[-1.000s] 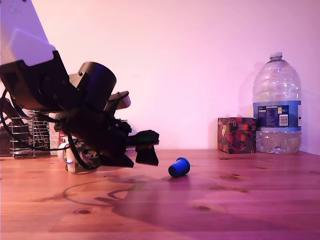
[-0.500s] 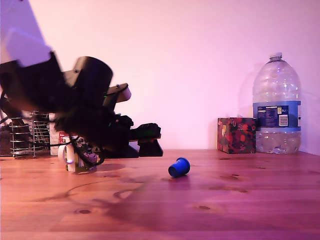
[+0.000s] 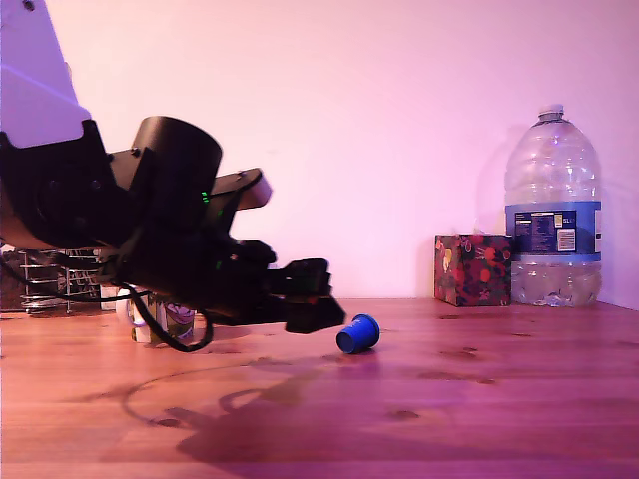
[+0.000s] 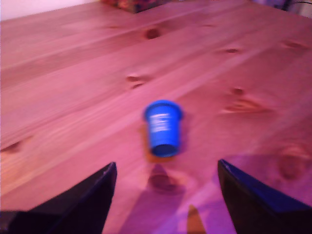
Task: Pick up the coffee capsules from the table one by one and drop them inside the nearest coffee cup
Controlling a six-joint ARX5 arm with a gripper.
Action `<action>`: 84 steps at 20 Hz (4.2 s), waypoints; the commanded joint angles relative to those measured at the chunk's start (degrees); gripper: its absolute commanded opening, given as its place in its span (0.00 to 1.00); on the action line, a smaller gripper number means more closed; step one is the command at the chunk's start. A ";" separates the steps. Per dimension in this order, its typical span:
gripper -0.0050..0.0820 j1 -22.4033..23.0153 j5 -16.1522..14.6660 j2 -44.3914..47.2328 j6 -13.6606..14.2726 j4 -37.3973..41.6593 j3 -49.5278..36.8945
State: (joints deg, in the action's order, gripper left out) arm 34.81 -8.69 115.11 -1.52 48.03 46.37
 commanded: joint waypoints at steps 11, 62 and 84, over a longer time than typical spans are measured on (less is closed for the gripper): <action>0.74 0.98 0.11 2.93 0.28 -3.65 5.75; 0.15 1.20 2.43 3.69 -0.02 -7.85 10.97; 0.15 -11.02 18.23 -20.57 -0.28 3.61 -14.97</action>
State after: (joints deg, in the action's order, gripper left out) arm 24.05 9.10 94.48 -2.59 52.01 32.67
